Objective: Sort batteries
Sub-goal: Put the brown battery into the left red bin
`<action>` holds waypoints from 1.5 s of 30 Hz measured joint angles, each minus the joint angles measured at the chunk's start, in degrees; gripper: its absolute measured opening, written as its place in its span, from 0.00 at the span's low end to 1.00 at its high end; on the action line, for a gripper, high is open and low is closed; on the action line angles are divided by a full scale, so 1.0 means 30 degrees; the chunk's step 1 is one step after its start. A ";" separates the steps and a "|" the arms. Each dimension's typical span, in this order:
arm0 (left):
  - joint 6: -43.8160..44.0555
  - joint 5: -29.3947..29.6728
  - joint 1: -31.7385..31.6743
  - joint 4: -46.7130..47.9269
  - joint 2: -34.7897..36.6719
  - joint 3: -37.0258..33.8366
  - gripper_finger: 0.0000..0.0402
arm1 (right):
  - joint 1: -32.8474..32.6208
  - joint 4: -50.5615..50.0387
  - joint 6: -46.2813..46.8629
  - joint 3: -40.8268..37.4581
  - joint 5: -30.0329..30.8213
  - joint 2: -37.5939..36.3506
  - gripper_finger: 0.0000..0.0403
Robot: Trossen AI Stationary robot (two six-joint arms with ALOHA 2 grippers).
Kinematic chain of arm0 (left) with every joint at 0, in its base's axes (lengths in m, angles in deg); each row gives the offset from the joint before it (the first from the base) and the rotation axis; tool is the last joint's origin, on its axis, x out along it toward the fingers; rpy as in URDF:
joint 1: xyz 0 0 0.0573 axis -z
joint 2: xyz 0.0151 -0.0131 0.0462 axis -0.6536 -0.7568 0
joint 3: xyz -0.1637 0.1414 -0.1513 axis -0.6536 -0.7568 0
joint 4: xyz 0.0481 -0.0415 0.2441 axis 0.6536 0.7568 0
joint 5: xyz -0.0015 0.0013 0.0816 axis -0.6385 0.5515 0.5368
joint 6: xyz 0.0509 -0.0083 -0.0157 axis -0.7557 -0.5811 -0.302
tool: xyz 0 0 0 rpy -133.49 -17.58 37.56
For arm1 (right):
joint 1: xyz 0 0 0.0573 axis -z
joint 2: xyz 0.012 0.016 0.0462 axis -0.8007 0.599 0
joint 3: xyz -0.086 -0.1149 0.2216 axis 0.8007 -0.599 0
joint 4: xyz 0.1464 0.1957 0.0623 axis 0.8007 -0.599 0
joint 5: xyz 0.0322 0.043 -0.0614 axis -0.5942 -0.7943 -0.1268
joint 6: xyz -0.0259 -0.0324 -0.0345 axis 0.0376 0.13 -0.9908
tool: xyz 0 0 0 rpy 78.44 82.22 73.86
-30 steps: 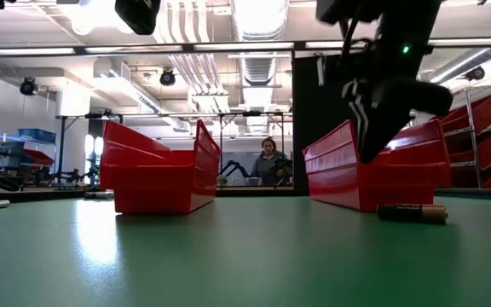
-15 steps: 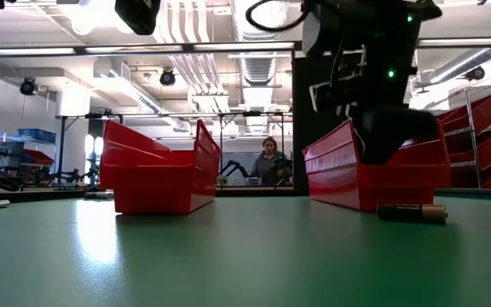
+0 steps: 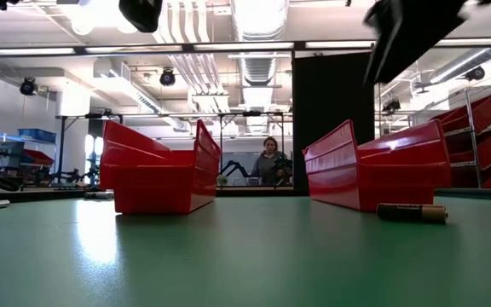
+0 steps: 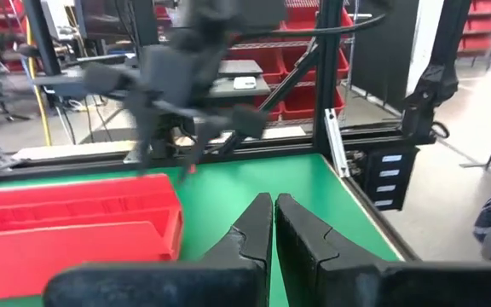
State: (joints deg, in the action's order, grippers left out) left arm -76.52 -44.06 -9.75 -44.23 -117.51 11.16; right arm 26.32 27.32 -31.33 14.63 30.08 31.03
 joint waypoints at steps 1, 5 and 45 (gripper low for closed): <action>-0.0191 0.0000 -0.0002 -0.0007 0.0000 0.0000 0.00 | -0.0653 0.0180 0.0756 -0.0020 0.0231 -0.0042 0.43; -0.0236 -0.0007 0.0000 -0.0007 0.0000 0.0000 0.00 | -0.3263 0.1442 0.4067 -0.0673 0.1355 0.0231 0.42; 0.0325 -0.0007 -0.0022 0.0566 0.0007 0.0000 0.00 | -0.5412 1.4338 1.4811 -0.6278 0.8128 0.8761 0.32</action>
State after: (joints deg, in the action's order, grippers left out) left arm -75.54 -44.08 -9.81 -42.53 -117.48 11.16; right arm 10.09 70.34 13.10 -4.21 54.46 57.31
